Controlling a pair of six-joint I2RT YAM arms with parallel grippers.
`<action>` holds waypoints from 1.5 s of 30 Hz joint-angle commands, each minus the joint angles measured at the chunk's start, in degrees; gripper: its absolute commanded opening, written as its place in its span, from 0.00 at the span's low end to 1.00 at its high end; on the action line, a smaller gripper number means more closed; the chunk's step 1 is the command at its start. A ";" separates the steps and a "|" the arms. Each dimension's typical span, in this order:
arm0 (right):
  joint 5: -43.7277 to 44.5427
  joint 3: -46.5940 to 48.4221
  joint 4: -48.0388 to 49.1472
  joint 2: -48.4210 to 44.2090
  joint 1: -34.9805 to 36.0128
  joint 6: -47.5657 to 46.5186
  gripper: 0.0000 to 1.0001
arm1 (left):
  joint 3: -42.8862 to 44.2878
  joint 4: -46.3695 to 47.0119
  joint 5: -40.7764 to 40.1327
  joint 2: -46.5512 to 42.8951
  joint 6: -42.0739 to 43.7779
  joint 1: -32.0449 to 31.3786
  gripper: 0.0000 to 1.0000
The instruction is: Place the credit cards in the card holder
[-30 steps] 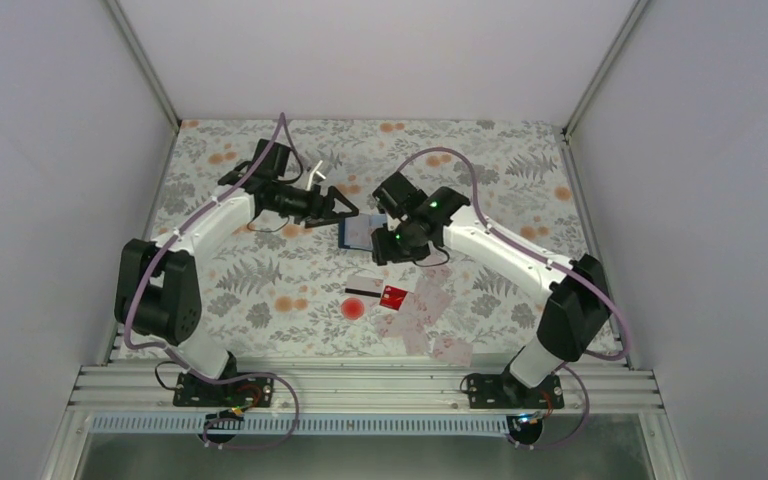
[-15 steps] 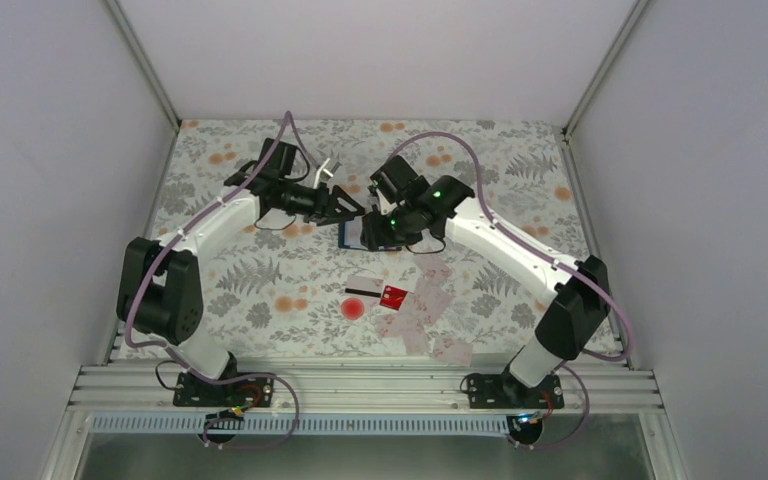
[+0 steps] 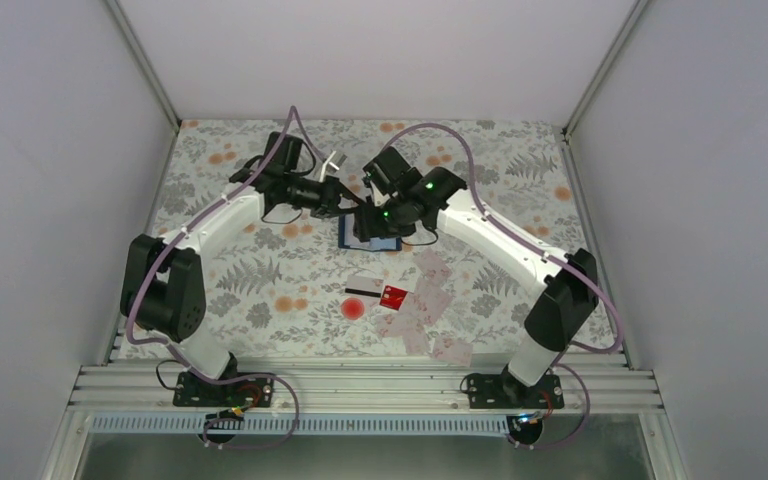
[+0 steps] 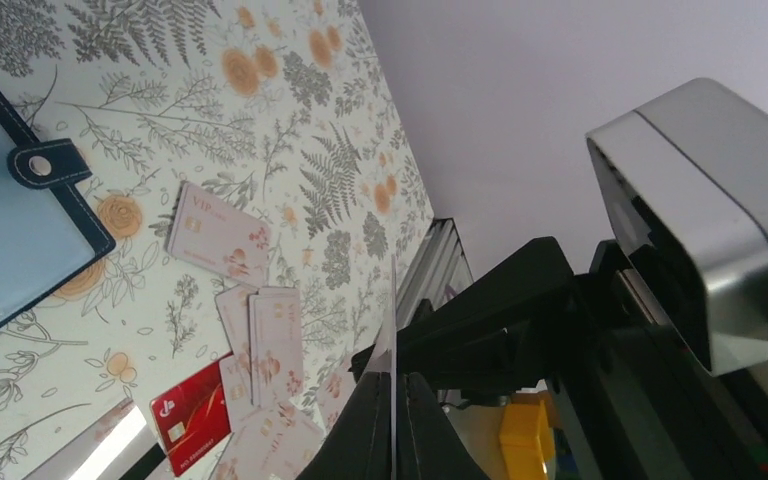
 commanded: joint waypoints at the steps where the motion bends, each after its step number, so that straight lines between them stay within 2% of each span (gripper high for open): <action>1: 0.76 2.79 -1.22 0.39 0.53 0.08 0.73 | 2.48 1.16 0.83 0.66 -1.02 -0.11 0.02; 3: 0.83 2.46 -1.52 -0.87 0.09 -1.03 0.85 | 3.13 0.75 0.91 0.78 -0.75 -0.08 0.02; 6: -1.79 1.03 -0.65 -4.76 -2.19 -3.33 0.94 | 4.67 -0.32 1.30 1.05 0.43 0.10 0.02; 9: -8.45 -2.01 2.20 -8.59 -6.06 -5.84 0.97 | 6.62 -1.16 2.49 1.19 2.25 0.30 0.02; 14: -25.75 -7.69 11.08 -14.33 -13.32 -8.25 0.95 | 10.08 -2.19 6.93 1.50 5.40 0.32 0.02; 17: -33.74 -9.15 14.87 -15.75 -16.18 -9.14 0.92 | 12.36 -1.62 10.73 1.49 5.61 0.32 0.02; 19: -38.49 -9.18 16.88 -16.15 -18.07 -9.56 0.85 | 14.21 -2.29 12.83 1.23 6.87 0.29 0.02; 24: -52.77 -7.32 19.26 -14.47 -22.11 -11.10 0.75 | 17.15 -2.37 14.31 -1.08 8.48 0.17 0.02; 27: -57.49 -4.89 18.69 -13.30 -22.83 -12.91 0.71 | 17.61 -1.03 14.24 -2.63 8.30 0.17 0.02; 35: -63.73 -2.43 19.65 -11.39 -23.17 -13.52 0.53 | 19.11 -0.08 14.53 -3.10 7.69 0.06 0.02; 45: -63.60 -2.32 20.25 -9.32 -23.08 -13.52 0.27 | 20.78 -0.34 14.63 -2.19 7.93 -1.34 0.03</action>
